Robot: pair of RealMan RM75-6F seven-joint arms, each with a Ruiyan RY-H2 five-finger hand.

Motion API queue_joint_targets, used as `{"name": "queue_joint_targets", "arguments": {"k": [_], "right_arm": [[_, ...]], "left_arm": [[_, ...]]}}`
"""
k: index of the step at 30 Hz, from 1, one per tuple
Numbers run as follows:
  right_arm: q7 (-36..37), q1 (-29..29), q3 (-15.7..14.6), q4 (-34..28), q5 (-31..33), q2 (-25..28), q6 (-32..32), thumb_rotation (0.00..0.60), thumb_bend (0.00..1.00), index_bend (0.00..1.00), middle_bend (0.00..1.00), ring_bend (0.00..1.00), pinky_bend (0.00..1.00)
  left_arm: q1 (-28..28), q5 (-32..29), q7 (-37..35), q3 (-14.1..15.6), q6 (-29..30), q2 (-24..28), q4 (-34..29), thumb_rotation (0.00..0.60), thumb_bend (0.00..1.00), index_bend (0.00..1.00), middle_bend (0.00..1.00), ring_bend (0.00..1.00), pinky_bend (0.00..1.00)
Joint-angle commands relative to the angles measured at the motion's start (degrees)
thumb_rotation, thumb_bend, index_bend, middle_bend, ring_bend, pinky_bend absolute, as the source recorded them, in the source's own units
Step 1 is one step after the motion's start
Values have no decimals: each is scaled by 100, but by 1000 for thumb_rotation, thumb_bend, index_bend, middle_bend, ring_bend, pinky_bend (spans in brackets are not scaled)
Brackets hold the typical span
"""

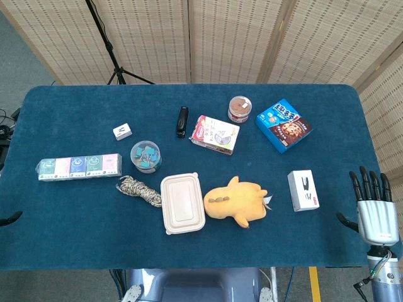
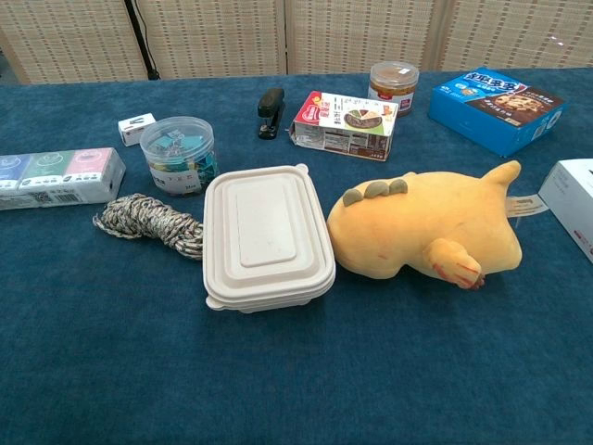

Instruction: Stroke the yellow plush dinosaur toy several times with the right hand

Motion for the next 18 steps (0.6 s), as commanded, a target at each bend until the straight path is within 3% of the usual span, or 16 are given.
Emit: {"name": "queue_joint_targets", "arguments": {"k": [1, 18], "right_arm": [[-22, -7, 5, -1, 6, 0, -4, 468, 0, 0, 0, 0, 0], [-3, -31, 58, 65, 43, -24, -44, 469, 34, 0, 0, 0, 0]], "left_arm": [[-9, 15, -32, 3, -27, 20, 14, 600, 0, 0, 0, 0, 0], [-55, 5, -98, 9, -173, 140, -27, 600, 0, 0, 0, 0, 0]]}}
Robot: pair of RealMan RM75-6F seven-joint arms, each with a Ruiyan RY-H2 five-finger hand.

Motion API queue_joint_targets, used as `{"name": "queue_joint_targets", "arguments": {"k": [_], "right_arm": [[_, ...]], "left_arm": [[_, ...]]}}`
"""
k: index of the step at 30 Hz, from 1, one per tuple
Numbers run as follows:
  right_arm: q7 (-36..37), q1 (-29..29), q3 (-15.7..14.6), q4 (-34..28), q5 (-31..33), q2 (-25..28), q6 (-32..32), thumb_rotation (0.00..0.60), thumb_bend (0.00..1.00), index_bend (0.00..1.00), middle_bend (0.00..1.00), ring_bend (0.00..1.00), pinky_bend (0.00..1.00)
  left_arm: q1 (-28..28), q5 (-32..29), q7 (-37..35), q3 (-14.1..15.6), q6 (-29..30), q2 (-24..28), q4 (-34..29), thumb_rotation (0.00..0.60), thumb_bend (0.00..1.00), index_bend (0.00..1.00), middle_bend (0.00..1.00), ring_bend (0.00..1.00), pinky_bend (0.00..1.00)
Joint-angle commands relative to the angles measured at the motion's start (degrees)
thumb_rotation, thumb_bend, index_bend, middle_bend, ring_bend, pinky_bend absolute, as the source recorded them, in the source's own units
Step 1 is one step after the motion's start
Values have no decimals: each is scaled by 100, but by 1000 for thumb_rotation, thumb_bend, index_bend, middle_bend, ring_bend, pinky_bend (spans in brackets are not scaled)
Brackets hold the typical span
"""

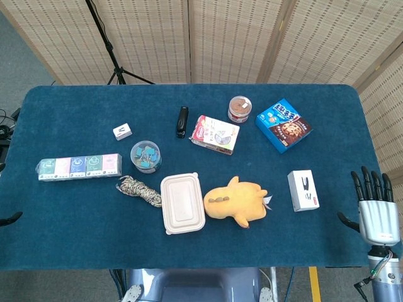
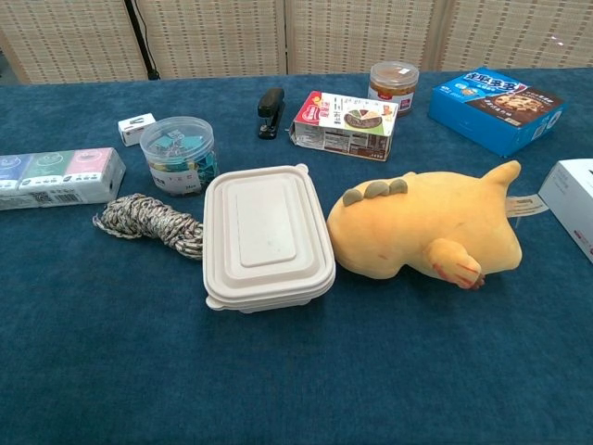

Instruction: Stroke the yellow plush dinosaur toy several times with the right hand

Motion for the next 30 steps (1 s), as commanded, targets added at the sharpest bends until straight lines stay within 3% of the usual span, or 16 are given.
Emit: {"name": "queue_joint_targets", "arguments": {"k": [1, 10, 19, 20, 21, 22, 23, 26, 30], "right_arm": [[-37, -1, 13, 10, 9, -6, 1, 470, 51, 0, 0, 0, 0], [-101, -7, 42, 77, 109, -74, -70, 473, 66, 0, 0, 0, 0], [4, 62, 98, 258, 382, -262, -387, 476, 62, 0, 0, 0, 0], [87, 61, 129, 265, 423, -309, -388, 436, 45, 0, 0, 0, 0], [401, 60, 159, 223, 446, -378, -403, 341, 20, 0, 0, 0, 0], [658, 57, 174, 206, 442, -411, -409, 202, 0, 0, 0, 0, 0], [830, 57, 183, 229, 421, -431, -398, 117, 0, 0, 0, 0, 0], [1056, 55, 225, 343, 372, -505, -300, 19, 0, 0, 0, 0, 0], [1316, 125, 316, 408, 270, -557, -207, 0, 0, 0, 0, 0, 0]], "left_arm": [[-15, -6, 20, -23, 10, 26, -33, 600, 0, 0, 0, 0, 0], [-246, -162, -55, -320, -98, 338, -377, 600, 0, 0, 0, 0, 0], [-373, -467, -114, -434, -346, 545, -503, 600, 0, 0, 0, 0, 0], [-377, -480, -130, -441, -350, 553, -494, 600, 0, 0, 0, 0, 0], [-377, -496, -150, -449, -347, 557, -482, 600, 0, 0, 0, 0, 0], [-374, -499, -170, -450, -343, 558, -477, 600, 0, 0, 0, 0, 0], [-372, -496, -185, -447, -343, 563, -472, 600, 0, 0, 0, 0, 0], [-360, -476, -222, -443, -312, 568, -461, 600, 0, 0, 0, 0, 0], [-350, -441, -269, -430, -284, 544, -468, 600, 0, 0, 0, 0, 0]]}}
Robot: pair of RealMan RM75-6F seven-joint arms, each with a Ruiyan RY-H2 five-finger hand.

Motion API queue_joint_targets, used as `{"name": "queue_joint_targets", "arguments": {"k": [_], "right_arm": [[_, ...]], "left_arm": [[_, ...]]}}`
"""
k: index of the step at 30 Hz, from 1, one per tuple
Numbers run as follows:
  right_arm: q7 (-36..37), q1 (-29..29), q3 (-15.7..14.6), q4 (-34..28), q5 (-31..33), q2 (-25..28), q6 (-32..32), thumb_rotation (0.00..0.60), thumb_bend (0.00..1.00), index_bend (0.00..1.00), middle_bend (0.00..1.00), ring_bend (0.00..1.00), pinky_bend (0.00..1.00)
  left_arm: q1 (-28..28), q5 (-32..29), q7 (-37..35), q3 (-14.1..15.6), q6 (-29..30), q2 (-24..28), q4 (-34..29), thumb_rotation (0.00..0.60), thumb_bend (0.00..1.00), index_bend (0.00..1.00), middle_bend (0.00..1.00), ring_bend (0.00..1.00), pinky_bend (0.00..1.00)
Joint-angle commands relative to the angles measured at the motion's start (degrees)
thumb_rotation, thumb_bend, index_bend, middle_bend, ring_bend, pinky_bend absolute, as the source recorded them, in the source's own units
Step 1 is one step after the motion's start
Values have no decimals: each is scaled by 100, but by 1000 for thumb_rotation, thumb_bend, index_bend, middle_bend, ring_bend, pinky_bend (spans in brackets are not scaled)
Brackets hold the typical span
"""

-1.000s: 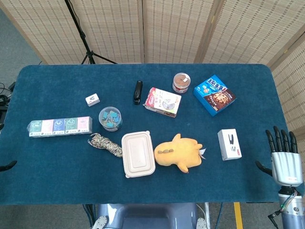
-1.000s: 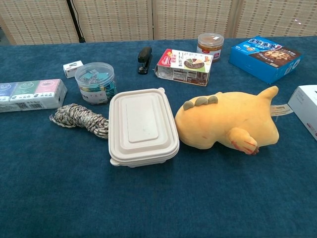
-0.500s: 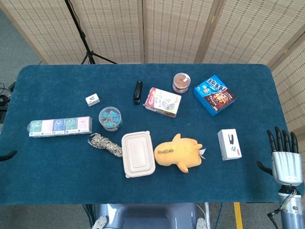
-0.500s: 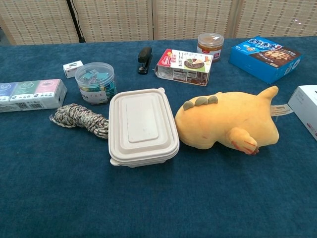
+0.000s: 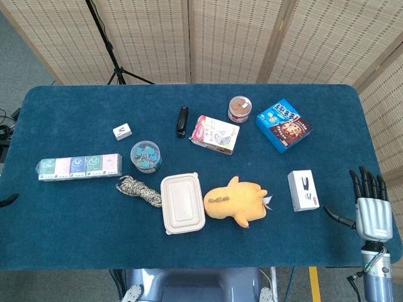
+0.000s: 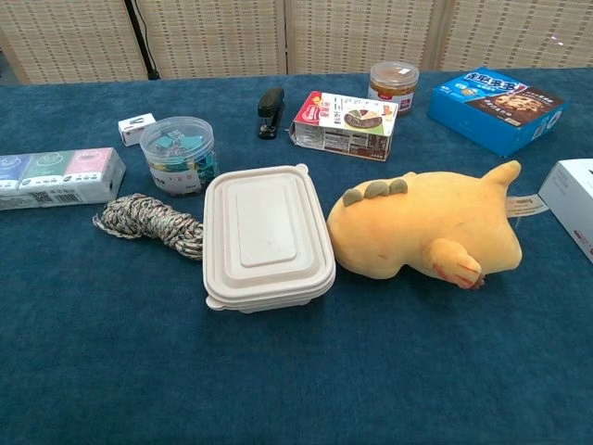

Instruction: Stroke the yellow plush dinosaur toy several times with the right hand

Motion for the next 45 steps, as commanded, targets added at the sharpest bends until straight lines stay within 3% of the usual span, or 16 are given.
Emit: {"name": "queue_joint_targets", "arguments": {"k": [1, 6, 20, 36, 45], "right_arm": [[212, 91, 85, 70, -117, -84, 58, 0, 0, 0, 0, 0, 0], [510, 421, 115, 244, -520, -222, 12, 0, 0, 0, 0, 0, 0], [819, 1865, -200, 721, -1241, -1108, -1469, 0, 0, 0, 0, 0, 0], [335, 2144, -532, 479, -1534, -1392, -1528, 0, 0, 0, 0, 0, 0], [-241, 2305, -673, 743, -1844, -1789, -1442, 0, 0, 0, 0, 0, 0]], "left_arm": [[-3, 24, -61, 16, -28, -6, -19, 600, 0, 0, 0, 0, 0], [-24, 13, -23, 22, -47, -16, -20, 600, 0, 0, 0, 0, 0], [-72, -115, 33, 22, -131, -48, 12, 600, 0, 0, 0, 0, 0], [-80, -118, -63, 39, -180, -12, 64, 600, 0, 0, 0, 0, 0], [-98, -142, 31, 58, -201, -35, 37, 600, 0, 0, 0, 0, 0]]}}
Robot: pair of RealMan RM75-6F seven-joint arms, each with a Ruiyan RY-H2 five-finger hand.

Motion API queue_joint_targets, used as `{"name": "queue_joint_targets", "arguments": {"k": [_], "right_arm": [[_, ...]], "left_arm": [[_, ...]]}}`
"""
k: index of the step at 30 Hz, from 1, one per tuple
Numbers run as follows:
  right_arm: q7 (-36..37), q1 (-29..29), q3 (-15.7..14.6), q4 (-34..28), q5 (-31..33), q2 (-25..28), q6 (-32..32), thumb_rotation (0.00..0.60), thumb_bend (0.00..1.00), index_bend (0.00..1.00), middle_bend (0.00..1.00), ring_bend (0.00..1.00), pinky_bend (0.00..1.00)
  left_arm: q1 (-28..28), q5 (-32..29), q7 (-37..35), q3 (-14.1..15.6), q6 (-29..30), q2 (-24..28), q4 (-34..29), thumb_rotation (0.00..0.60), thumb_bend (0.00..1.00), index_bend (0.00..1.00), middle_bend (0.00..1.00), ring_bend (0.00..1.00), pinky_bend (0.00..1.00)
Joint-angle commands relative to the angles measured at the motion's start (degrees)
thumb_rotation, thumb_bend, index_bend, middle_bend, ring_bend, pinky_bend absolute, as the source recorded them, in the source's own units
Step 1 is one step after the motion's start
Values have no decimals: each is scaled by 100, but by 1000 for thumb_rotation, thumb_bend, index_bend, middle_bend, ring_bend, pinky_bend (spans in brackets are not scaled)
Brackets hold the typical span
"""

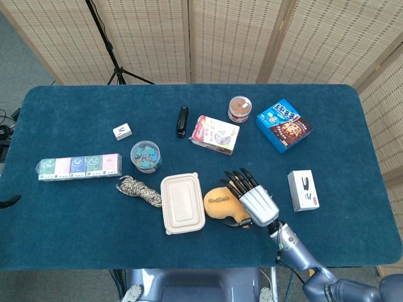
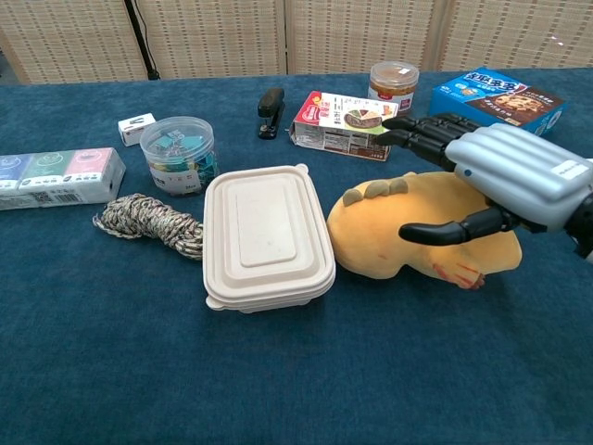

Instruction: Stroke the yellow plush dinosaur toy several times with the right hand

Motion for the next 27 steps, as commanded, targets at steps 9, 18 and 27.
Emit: {"name": "queue_joint_targets", "arguments": {"k": [9, 18, 27], "right_arm": [[-285, 301, -32, 620, -152, -539, -66, 0, 0, 0, 0, 0, 0], [-497, 384, -88, 509, -221, -527, -21, 0, 0, 0, 0, 0, 0], [-559, 355, -141, 837, -42, -710, -141, 0, 0, 0, 0, 0, 0]], "left_arm": [[-8, -47, -141, -14, -62, 44, 43, 600, 0, 0, 0, 0, 0], [6, -161, -224, -60, -51, 60, 71, 600, 0, 0, 0, 0, 0], [11, -114, -235, -54, -24, 43, 76, 600, 0, 0, 0, 0, 0]]}}
